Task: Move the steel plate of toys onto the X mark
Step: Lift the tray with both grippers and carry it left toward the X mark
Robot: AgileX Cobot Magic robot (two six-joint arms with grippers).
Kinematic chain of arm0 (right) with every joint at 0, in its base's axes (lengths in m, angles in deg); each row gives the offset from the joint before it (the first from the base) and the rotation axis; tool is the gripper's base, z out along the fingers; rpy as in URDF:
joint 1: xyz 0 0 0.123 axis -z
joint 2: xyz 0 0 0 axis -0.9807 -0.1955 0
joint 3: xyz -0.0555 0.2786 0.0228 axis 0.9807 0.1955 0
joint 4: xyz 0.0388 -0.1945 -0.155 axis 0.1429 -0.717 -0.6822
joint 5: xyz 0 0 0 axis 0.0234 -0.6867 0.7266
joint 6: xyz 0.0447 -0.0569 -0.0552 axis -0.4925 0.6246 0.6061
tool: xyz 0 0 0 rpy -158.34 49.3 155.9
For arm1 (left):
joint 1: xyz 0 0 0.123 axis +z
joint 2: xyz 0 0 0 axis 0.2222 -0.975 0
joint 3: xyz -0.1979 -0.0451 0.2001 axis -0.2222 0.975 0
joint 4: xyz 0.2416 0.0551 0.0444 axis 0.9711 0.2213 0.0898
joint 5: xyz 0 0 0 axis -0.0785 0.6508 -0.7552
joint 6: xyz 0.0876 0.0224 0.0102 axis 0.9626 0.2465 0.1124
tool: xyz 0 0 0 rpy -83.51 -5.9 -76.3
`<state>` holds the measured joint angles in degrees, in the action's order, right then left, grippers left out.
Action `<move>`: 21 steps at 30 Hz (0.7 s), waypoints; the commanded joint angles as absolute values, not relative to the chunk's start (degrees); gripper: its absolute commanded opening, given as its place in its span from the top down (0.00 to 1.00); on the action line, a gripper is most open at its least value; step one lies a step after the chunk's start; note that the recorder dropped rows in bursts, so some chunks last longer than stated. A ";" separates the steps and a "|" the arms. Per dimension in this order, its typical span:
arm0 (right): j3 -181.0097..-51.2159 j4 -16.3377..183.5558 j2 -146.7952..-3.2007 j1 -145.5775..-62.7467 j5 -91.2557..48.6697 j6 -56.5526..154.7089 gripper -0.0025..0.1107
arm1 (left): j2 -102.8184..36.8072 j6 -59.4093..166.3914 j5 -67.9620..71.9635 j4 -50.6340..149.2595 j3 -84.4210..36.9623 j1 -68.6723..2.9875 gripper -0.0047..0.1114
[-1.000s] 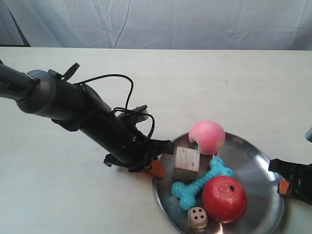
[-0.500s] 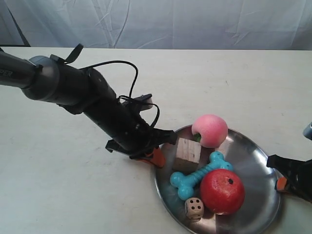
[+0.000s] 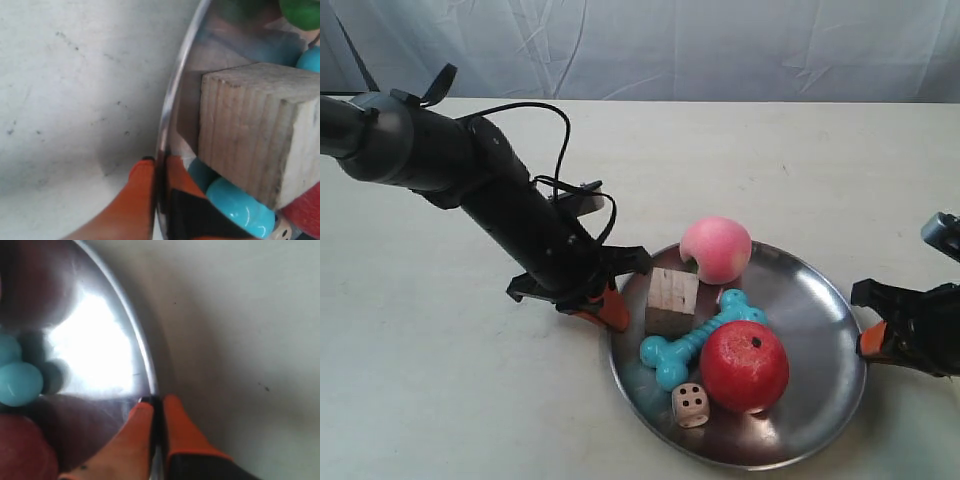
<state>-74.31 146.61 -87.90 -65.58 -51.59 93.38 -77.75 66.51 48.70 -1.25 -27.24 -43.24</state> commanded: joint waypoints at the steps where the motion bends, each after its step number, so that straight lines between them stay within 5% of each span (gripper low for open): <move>1: -77.29 150.84 -90.14 -66.24 -61.48 92.31 0.98 | -76.35 67.96 53.94 -6.64 -28.17 -43.73 0.96; 21: -84.31 151.75 -93.45 -66.24 -68.23 92.31 0.98 | -75.95 66.71 54.97 -4.97 -31.15 -43.03 0.96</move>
